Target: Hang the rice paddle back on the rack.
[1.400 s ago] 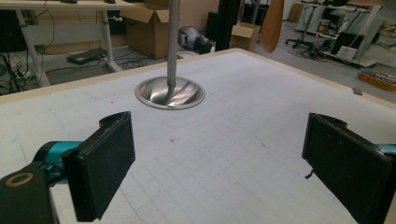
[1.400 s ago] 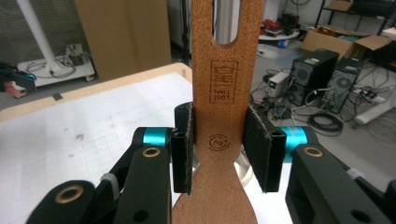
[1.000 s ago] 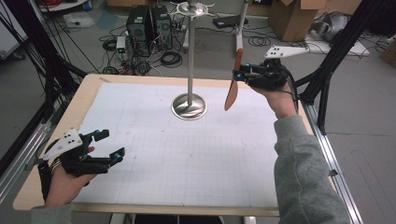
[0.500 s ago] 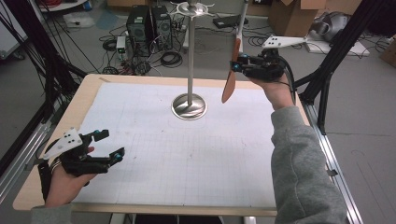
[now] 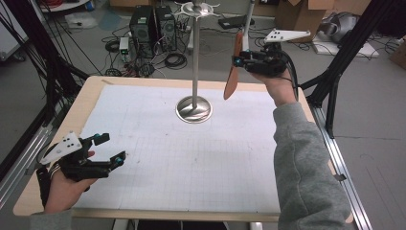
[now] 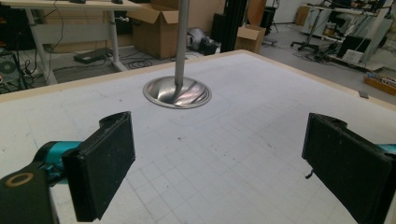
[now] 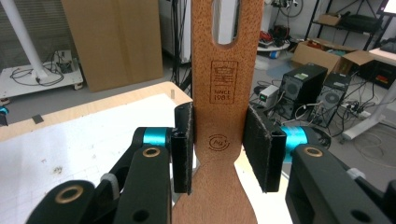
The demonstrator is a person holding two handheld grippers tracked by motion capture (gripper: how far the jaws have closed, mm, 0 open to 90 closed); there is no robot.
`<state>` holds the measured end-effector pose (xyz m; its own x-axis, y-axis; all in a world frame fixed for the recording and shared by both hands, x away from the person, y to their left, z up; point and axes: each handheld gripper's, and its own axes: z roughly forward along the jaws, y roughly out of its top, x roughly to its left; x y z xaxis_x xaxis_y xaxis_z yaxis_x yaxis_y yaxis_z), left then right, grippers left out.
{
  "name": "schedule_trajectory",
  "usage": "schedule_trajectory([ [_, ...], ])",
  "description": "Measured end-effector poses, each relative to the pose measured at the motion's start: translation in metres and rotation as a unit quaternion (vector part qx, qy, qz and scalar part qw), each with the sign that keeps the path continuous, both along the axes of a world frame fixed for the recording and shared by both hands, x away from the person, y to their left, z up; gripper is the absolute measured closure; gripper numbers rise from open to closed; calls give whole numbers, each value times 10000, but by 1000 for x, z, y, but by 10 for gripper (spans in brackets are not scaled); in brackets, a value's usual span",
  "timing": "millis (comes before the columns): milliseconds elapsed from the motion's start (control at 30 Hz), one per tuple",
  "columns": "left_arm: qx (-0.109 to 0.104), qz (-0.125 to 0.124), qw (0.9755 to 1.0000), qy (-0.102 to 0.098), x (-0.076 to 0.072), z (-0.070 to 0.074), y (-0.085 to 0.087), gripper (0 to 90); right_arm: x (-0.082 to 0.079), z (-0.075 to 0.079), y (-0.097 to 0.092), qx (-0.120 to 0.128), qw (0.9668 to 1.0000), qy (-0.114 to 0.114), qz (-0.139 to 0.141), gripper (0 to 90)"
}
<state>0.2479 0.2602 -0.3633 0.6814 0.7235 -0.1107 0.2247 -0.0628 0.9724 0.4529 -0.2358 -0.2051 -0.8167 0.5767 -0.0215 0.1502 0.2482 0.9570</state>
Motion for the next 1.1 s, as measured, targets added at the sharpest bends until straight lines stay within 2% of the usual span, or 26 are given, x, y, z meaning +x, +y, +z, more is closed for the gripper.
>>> schedule_trajectory([
  [500, 31, 55, 10000, 43, -1, -3, 4, 98, 10, 15, 14, -2, 10000, -74, -12, 648],
  [833, 15, 72, 10000, 10, -3, -1, 5, 97, 15, 24, 20, 72, 9999, -34, -79, 648],
  [967, -3, 86, 10000, 13, -3, -1, 6, 98, 19, 28, 23, 39, 10000, -34, -55, 648],
  [1100, -5, 90, 10000, -8, -3, -1, 7, 98, 21, 33, 24, -108, 9999, 9, -49, 648],
])
